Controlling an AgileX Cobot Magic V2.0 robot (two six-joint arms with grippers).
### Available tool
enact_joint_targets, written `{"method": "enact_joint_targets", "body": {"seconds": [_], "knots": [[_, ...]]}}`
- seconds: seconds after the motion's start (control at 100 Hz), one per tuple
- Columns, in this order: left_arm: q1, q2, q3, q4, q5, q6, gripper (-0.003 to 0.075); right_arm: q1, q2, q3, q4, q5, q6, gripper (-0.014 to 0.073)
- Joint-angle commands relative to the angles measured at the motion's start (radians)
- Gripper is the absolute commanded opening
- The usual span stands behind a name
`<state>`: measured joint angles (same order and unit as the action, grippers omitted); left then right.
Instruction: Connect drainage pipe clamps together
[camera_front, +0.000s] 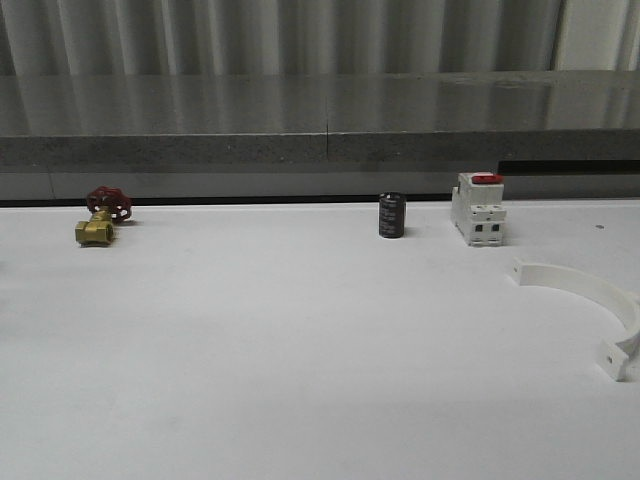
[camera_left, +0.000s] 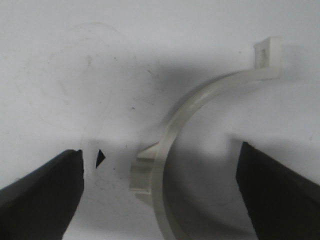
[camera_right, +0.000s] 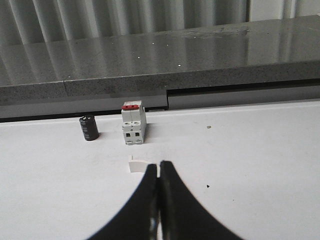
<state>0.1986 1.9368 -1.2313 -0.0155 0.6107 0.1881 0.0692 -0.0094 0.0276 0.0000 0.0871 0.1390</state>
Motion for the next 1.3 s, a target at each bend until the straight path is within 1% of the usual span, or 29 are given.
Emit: {"method": "enact_joint_targets", "body": {"seconds": [0.0,0.88,0.98,1.12,1.26,1.29], "knots": [[0.0,-0.038,-0.028,-0.01,-0.027,0.003,0.0606,0.0,-0.02,-0.017,0.0,-0.082,-0.01,-0.0067],[0.0,-0.036,-0.028,-0.025,-0.003,0.003,0.0602,0.0,-0.02,-0.017,0.0,-0.082,-0.01,-0.0067],[0.0,-0.032,-0.028,-0.025,-0.003,0.003,0.0568,0.0,-0.02,-0.017,0.0,-0.082,-0.01,-0.0067],[0.0,-0.011,-0.028,-0.028,0.008,0.003,0.0482,0.0,-0.02,-0.017,0.0,-0.082,-0.01,-0.0067],[0.0,-0.007,-0.028,-0.028,0.008,0.003,0.0351,0.0,-0.02,-0.017,0.0,-0.082,-0.01,-0.0067],[0.0,-0.007,-0.028,-0.028,0.008,0.003,0.0307,0.0,-0.02,-0.017,0.0,-0.082,-0.01,-0.0067]]}}
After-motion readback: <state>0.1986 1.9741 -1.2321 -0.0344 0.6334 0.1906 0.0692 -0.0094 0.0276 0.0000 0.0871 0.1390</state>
